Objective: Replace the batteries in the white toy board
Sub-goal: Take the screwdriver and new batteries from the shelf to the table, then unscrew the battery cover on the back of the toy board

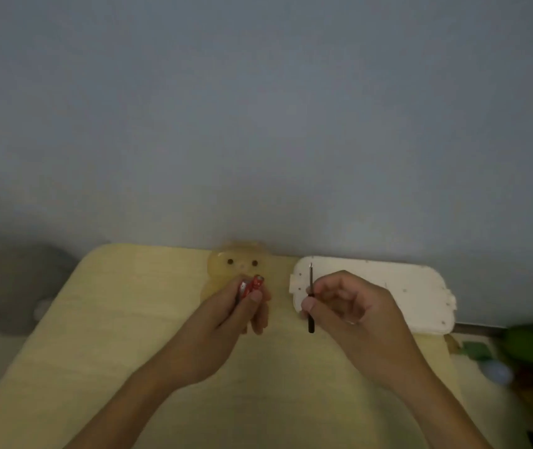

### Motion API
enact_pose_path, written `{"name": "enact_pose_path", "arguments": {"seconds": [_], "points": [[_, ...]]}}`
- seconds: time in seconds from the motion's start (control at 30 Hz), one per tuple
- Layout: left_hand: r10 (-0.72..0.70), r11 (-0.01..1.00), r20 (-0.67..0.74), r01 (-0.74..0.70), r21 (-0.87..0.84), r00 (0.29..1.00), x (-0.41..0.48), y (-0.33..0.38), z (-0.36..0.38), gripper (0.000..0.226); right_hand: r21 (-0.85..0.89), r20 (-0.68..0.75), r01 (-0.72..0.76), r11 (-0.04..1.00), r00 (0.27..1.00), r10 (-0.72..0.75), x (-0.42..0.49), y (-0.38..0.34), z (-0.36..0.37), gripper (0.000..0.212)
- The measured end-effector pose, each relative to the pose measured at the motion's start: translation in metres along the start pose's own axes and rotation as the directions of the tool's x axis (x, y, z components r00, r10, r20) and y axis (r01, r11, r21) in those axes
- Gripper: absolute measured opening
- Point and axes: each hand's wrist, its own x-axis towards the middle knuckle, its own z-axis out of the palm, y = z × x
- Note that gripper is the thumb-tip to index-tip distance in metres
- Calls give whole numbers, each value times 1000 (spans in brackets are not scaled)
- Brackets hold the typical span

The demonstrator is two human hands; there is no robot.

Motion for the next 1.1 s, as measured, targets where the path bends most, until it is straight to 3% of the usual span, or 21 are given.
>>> {"name": "enact_pose_path", "arguments": {"seconds": [0.07,0.13,0.17,0.2,0.27,0.33,0.47,0.6,0.83,0.93,1.1], "points": [[5,996,65,-11,84,998,3,-22,10,25,-33,40,23,999,999,-21,6,31,1,11],[63,938,152,-111,328,986,5,-39,21,23,-66,86,77,995,994,-71,7,52,1,9],[88,835,202,-183,518,975,7,-47,25,24,-87,85,113,990,991,-106,10,60,-2,9],[116,669,239,-254,698,964,7,-55,28,26,-116,80,150,982,987,-141,11,66,-5,9],[194,376,287,-341,862,938,4,-70,32,29,-172,72,212,962,977,-202,9,73,-12,10],[170,271,306,-343,899,937,-3,-77,38,33,-210,61,256,944,967,-249,6,78,-18,9],[-9,359,245,-226,906,970,-8,-79,43,35,-333,24,287,898,955,-297,2,88,-27,10],[-7,379,243,-222,898,970,-4,-76,36,43,-496,-17,282,821,942,-334,1,92,-31,12],[57,409,278,-277,869,959,1,-81,31,60,-757,34,273,593,923,-382,14,110,-33,6],[163,453,255,-301,839,953,19,-71,27,57,-759,36,291,582,912,-409,15,116,-39,3],[254,631,183,-306,713,950,63,-52,33,62,-794,41,268,546,919,-391,8,123,-43,6]]}}
